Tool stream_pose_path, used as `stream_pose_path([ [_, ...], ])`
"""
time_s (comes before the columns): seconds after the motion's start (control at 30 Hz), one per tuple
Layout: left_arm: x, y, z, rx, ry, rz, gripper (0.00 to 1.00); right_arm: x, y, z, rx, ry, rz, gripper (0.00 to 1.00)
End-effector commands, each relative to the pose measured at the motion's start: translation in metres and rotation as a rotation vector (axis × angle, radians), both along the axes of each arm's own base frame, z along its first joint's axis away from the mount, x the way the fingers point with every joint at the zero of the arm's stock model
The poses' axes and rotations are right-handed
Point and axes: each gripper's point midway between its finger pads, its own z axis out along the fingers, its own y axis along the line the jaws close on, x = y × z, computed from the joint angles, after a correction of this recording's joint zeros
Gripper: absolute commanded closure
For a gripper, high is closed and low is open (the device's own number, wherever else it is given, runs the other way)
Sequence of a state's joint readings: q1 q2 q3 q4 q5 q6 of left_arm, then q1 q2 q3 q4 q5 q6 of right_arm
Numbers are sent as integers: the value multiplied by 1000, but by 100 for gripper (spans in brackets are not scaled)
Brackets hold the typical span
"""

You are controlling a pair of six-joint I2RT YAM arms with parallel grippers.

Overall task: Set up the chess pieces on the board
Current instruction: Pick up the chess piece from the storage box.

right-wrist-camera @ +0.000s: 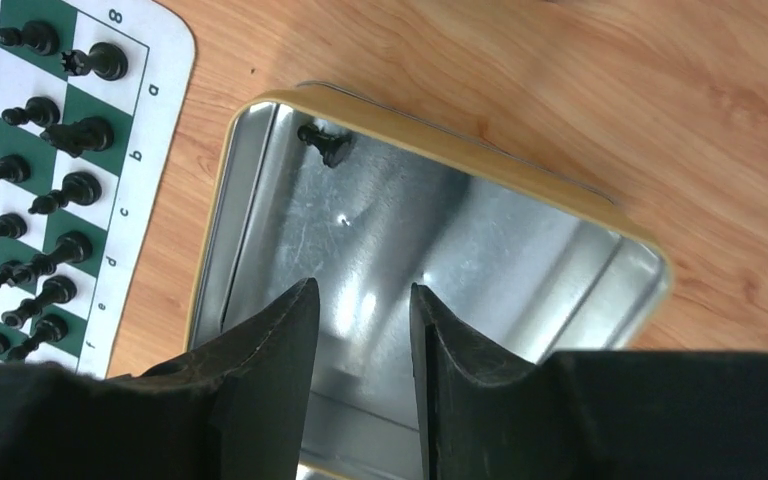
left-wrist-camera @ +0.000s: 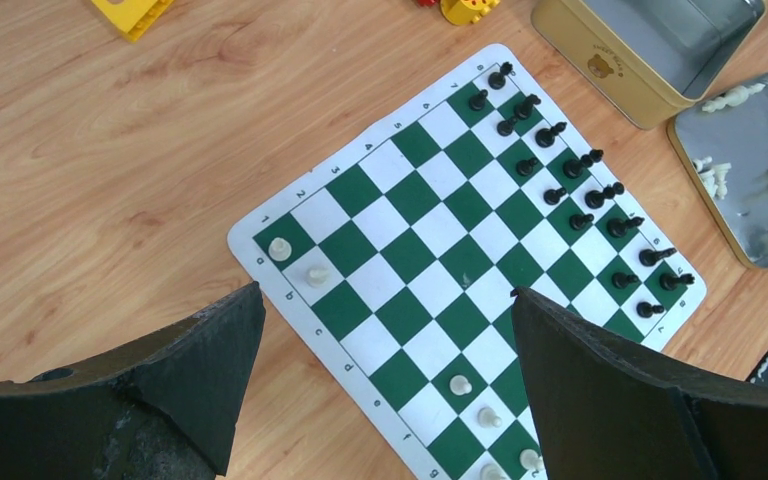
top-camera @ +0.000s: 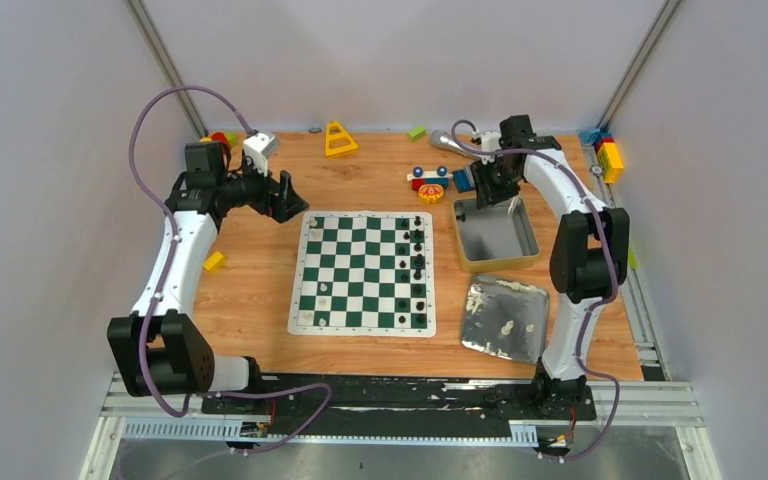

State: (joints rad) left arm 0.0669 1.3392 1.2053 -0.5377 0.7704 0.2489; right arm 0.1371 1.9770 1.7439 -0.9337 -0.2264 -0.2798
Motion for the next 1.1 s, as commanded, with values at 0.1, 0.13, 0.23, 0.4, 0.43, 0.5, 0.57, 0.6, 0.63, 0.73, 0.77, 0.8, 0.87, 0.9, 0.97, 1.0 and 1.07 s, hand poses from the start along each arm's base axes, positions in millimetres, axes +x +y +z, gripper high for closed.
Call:
stream_pose_path([
  [0.1, 13, -2, 14, -8, -69, -45, 0, 26, 28, -30, 99, -49, 21, 61],
  [0.13, 13, -2, 13, -7, -67, -45, 0, 26, 29, -37, 102, -39, 23, 61],
  [0.23, 14, -1, 8, -3, -58, -44, 0, 28, 33, -49, 116, -30, 42, 61],
  [0.4, 16, 0, 3, 2, -48, -42, 0, 31, 34, -63, 116, -51, 72, 61],
  [0.43, 16, 0, 2, 2, -46, -40, 0, 31, 35, -65, 114, -55, 80, 61],
  [0.5, 16, 0, 1, 2, -43, -40, 0, 31, 34, -70, 115, -61, 94, 61],
  [0.57, 16, 1, 0, 3, -43, -39, 0, 29, 36, -74, 119, -64, 110, 61],
  [0.6, 17, 0, 0, 4, -46, -41, 0, 28, 36, -77, 121, -65, 118, 61],
  [0.63, 17, 1, -1, 6, -46, -40, 0, 27, 37, -79, 122, -66, 127, 61],
  [0.73, 17, 1, -3, 7, -45, -39, 0, 27, 36, -84, 113, -75, 146, 61],
  [0.77, 17, 1, -3, 8, -46, -40, 0, 26, 36, -87, 110, -72, 151, 61],
  [0.8, 17, 1, -3, 9, -45, -39, 0, 26, 36, -88, 106, -75, 156, 62],
  [0.87, 18, 1, -4, 10, -44, -38, 0, 26, 36, -90, 105, -81, 169, 62],
  [0.9, 18, 1, -4, 9, -44, -39, 0, 26, 36, -90, 102, -85, 178, 62],
  [0.97, 18, 1, -5, 7, -41, -37, 0, 26, 36, -92, 95, -94, 195, 62],
  [1.0, 19, 1, -5, 6, -39, -36, 0, 27, 36, -92, 92, -102, 203, 62],
  [1.07, 19, 1, -6, 4, -34, -37, 0, 28, 37, -94, 85, -110, 219, 63],
])
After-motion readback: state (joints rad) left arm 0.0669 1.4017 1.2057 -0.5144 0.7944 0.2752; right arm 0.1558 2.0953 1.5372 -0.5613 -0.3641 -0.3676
